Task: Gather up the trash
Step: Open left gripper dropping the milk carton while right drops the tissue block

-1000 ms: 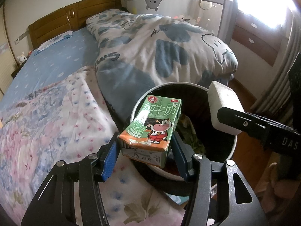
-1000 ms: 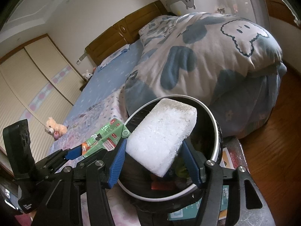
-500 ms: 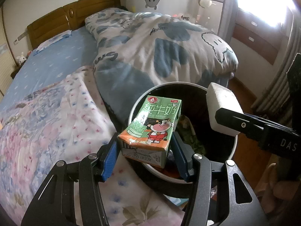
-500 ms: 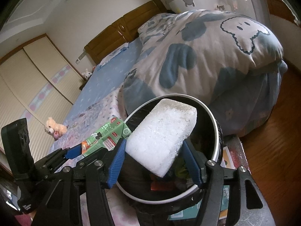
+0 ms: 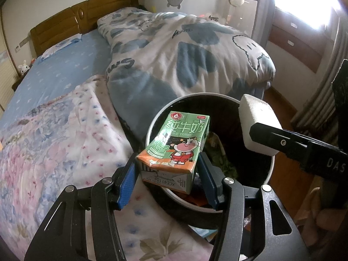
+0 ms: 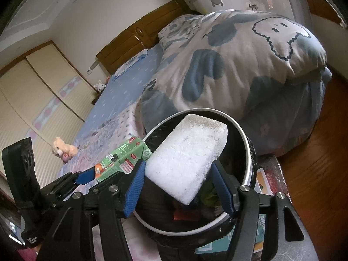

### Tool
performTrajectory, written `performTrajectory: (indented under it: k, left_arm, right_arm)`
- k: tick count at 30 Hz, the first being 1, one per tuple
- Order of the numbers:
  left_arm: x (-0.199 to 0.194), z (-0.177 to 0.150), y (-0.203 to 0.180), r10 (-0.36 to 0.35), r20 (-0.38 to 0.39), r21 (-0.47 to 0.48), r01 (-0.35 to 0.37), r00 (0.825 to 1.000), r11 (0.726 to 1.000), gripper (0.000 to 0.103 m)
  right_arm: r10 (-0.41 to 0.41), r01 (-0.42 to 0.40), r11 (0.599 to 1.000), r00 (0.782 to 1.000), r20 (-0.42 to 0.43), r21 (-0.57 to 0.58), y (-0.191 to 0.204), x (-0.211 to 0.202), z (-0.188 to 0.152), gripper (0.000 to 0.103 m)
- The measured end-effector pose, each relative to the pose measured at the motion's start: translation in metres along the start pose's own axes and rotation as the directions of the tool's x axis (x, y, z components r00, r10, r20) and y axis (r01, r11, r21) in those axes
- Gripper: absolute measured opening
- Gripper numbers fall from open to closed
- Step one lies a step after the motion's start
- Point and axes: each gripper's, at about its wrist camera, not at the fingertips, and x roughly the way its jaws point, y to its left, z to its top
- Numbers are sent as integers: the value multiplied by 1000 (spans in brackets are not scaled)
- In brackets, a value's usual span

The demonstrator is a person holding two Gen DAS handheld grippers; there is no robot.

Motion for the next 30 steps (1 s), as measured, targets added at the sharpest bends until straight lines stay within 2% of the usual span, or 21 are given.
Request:
performTrajectory:
  k: [4,8,15,24,30]
  left_arm:
    - [-1,-2,1,-17,-7,-4,17,1000,1000,55]
    - [-5,1,-1,-15,2,-3,15,1000,1000,65]
    - [-21,-13,13,-12,17,-48,13,1000,999,67]
    - [-65,-64,48,12,51,-145,-4,999,989,69]
    - [-103,-102,83,64,93,-241,-40,994,970,74]
  right_arm:
    - [7,-7,1000,1000,-4,17,-3,-1,2,69]
    - [18,-18,999,1000,0,33,-5,-3,3,76]
    - [21,-23,998,999,33,52,-2,-16,-1,76]
    - [22,-26,998,997,68,58,22,-32,-32,81]
    - [36,-37,999,996,85,9,58,-40,-64,87]
